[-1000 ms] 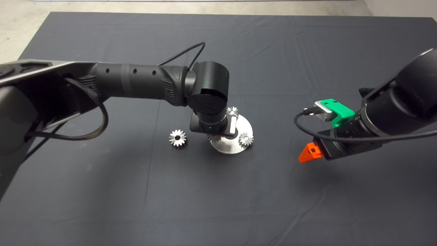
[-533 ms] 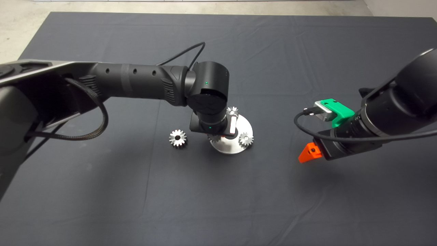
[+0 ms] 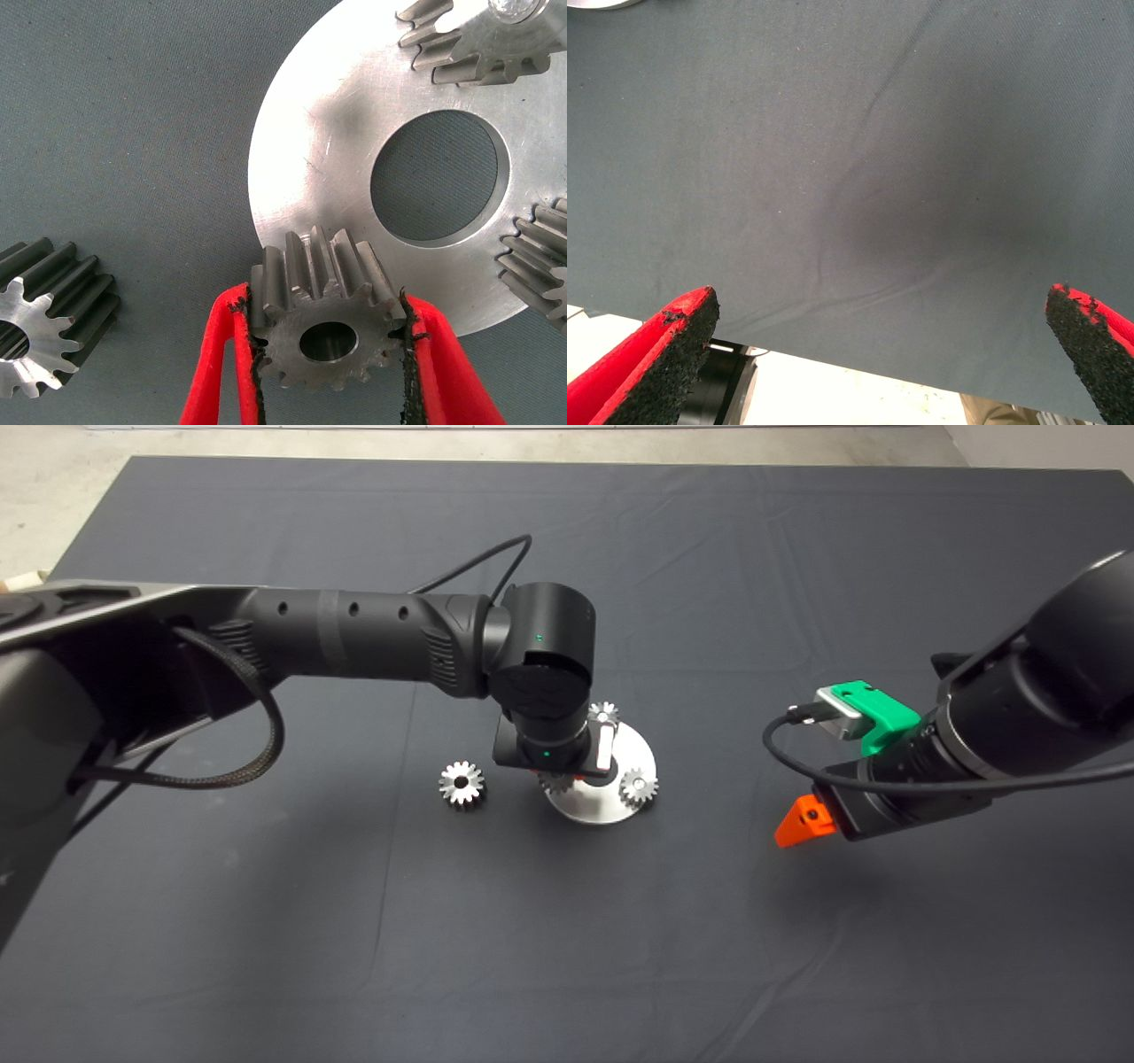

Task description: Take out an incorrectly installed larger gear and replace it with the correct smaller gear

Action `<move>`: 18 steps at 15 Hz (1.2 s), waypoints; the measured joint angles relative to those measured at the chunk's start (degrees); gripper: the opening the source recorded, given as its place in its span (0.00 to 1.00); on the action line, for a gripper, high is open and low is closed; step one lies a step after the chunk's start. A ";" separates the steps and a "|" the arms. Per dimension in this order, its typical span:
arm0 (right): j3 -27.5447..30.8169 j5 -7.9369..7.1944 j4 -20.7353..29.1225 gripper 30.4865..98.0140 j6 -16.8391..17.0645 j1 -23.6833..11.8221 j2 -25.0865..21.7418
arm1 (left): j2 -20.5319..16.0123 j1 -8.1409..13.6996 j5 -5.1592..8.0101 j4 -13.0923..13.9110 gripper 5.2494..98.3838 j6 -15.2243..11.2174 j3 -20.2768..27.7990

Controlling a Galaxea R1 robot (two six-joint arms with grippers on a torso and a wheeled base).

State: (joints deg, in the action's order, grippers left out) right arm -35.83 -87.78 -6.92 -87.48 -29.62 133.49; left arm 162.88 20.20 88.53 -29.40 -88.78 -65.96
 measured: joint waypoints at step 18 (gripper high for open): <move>0.00 -0.02 0.01 1.00 0.02 0.00 0.02 | 0.49 -0.09 0.13 -0.11 0.37 1.22 -0.33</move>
State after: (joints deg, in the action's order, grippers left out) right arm -35.83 -87.81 -6.91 -87.46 -29.62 133.51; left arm 163.37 20.11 88.66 -29.51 -87.57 -66.29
